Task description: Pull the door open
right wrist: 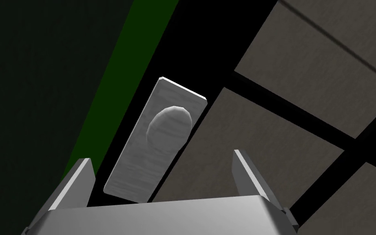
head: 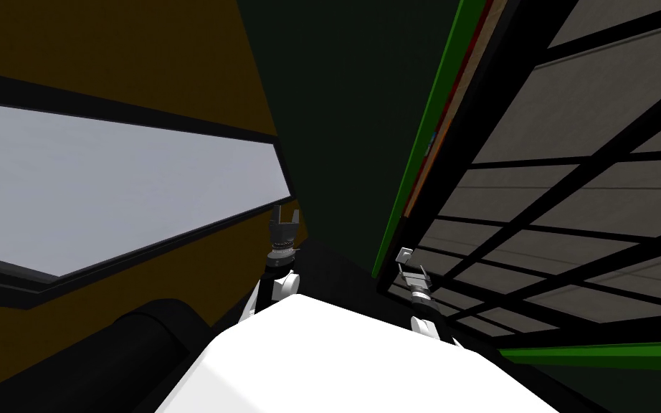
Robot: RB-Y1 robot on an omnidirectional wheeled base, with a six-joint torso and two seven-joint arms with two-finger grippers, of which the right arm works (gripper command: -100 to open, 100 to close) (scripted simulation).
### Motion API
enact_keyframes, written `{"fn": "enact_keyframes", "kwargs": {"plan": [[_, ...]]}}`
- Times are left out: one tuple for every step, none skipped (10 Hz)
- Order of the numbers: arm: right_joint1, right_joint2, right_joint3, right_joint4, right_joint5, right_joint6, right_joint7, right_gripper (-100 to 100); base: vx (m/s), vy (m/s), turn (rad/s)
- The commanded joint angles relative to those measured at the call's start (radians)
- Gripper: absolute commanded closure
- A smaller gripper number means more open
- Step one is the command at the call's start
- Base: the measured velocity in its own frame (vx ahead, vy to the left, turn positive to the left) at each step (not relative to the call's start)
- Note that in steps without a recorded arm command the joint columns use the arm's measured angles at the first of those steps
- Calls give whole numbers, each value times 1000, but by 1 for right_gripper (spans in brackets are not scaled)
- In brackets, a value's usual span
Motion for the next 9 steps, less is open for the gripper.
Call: {"fn": "enact_keyframes", "kwargs": {"plan": [[-1, 1, 5, 0, -10, 1, -37, -100, -48, -20, 19], [-4, 3, 12, -1, -26, 2, -73, -100, -51, -17, 36], [-4, 3, 12, -1, -26, 2, -78, -100, -46, -18, 25], [-6, 4, 19, -2, -42, 3, -118, -100, -52, -13, 49], [-8, 6, 26, -3, -57, 4, -144, -100, -74, -19, 66], [-8, 6, 26, -3, -57, 4, -158, -100, -52, -23, 19], [-10, 7, 32, -3, -71, 5, -195, -100, -50, -21, 43], [-11, 9, 39, -4, -85, 6, -222, -100, -73, -30, 61], [-11, 9, 39, -4, -85, 6, -234, -100, -54, -22, 16]]}}
